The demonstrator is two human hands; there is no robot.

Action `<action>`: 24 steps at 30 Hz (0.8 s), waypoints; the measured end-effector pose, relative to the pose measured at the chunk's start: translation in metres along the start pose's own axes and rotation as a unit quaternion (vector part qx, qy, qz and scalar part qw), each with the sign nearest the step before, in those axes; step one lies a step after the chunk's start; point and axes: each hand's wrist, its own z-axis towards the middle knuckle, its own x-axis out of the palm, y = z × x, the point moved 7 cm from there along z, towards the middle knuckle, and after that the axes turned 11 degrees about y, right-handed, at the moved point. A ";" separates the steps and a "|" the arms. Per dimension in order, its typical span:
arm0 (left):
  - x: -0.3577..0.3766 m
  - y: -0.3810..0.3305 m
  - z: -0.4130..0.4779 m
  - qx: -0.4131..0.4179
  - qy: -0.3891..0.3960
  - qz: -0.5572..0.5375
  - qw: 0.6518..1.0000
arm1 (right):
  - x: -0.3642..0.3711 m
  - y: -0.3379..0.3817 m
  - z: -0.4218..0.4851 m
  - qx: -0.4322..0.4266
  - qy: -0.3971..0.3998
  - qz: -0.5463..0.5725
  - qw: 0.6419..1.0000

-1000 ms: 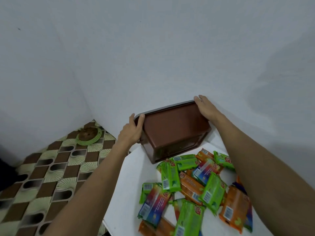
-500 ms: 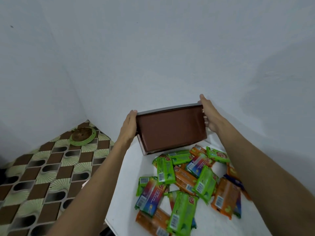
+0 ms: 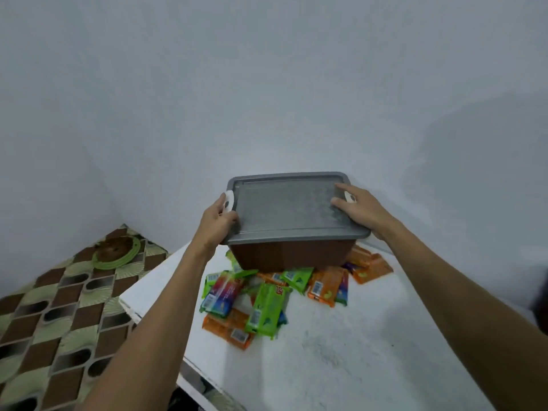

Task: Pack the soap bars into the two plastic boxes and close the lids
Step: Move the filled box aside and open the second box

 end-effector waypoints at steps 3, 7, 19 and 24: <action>0.039 -0.010 -0.030 0.023 0.008 0.064 0.998 | -0.017 -0.029 -0.062 0.011 -0.026 -0.052 0.998; 0.094 -0.022 -0.081 0.045 -0.022 0.180 0.982 | -0.045 -0.070 -0.158 0.024 -0.110 -0.073 0.991; 0.279 -0.027 -0.225 0.120 0.063 0.299 0.945 | -0.103 -0.186 -0.428 0.099 -0.195 -0.098 0.971; 0.321 -0.029 -0.250 0.157 0.111 0.364 0.911 | -0.100 -0.219 -0.484 0.160 -0.200 -0.120 0.959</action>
